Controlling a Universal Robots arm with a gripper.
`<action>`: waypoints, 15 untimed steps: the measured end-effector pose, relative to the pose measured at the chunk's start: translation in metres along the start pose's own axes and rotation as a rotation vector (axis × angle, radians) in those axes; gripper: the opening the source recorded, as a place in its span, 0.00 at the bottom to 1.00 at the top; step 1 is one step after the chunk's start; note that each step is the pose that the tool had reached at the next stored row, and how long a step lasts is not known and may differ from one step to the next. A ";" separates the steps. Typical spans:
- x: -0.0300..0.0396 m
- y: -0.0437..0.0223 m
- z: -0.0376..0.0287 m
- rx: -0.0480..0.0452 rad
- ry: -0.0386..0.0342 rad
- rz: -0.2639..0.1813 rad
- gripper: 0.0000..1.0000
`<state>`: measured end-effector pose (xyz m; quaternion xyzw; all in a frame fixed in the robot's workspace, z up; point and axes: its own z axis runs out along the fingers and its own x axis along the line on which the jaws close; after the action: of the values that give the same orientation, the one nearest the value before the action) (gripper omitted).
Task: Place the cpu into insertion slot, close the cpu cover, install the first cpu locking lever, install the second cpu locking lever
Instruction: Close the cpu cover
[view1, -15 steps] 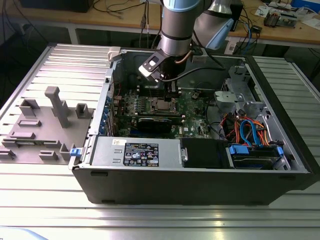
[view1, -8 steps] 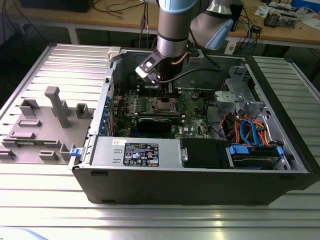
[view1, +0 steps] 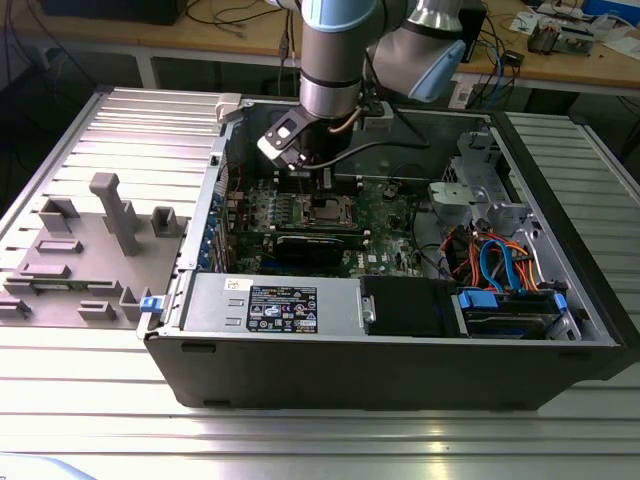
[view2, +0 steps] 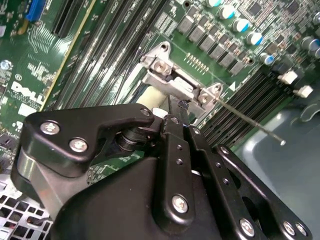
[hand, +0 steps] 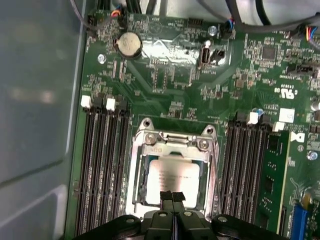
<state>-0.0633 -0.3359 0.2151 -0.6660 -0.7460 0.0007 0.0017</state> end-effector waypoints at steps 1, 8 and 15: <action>0.0001 -0.0014 0.0004 0.0001 -0.0001 0.000 0.11; 0.0007 -0.0062 0.0068 0.0004 -0.0001 0.000 0.11; 0.0006 -0.0062 0.0093 0.0034 0.0001 0.000 0.11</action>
<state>-0.0696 -0.3360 0.2059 -0.6660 -0.7460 0.0019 0.0029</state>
